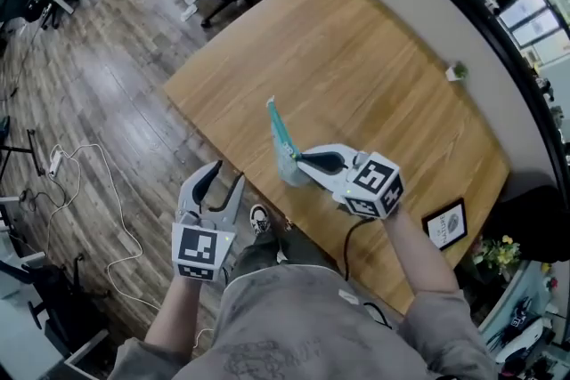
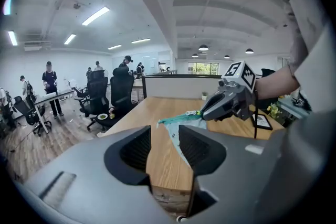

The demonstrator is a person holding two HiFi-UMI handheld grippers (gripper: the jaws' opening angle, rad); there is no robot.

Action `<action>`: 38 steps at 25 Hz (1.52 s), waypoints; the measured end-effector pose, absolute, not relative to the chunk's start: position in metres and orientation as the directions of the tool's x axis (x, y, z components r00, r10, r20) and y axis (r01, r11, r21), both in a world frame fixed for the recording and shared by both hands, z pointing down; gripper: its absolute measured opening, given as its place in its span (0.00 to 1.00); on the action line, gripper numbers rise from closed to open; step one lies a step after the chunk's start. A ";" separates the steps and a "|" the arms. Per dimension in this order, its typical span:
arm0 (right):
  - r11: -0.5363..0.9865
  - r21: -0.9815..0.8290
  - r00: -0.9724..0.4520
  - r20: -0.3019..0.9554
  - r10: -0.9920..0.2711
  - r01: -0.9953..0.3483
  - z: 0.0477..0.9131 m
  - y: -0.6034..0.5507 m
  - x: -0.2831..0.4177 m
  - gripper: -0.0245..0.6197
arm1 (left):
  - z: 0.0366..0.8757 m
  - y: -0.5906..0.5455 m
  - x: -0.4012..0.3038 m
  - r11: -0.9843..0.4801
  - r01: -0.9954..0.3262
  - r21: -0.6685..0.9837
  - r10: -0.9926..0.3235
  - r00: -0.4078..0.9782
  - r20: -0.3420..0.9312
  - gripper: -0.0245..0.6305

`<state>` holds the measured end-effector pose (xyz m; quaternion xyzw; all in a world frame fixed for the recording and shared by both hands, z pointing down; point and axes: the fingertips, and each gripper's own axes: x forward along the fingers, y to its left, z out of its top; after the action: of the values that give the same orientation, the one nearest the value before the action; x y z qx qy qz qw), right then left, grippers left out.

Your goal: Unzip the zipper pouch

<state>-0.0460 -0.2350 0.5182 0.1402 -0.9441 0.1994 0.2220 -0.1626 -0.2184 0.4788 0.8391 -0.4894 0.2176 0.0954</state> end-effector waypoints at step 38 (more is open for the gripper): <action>0.981 -0.153 -0.903 0.394 0.169 0.117 0.354 -0.124 -0.044 0.08 | 0.344 -0.153 -0.078 -0.912 -0.348 0.215 -0.317 0.934 0.166 0.21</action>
<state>-0.0445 -0.1245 0.3539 -0.0735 -0.9735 0.0629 0.2073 -0.0783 -0.1528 0.3441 0.9757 -0.1706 0.0637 0.1215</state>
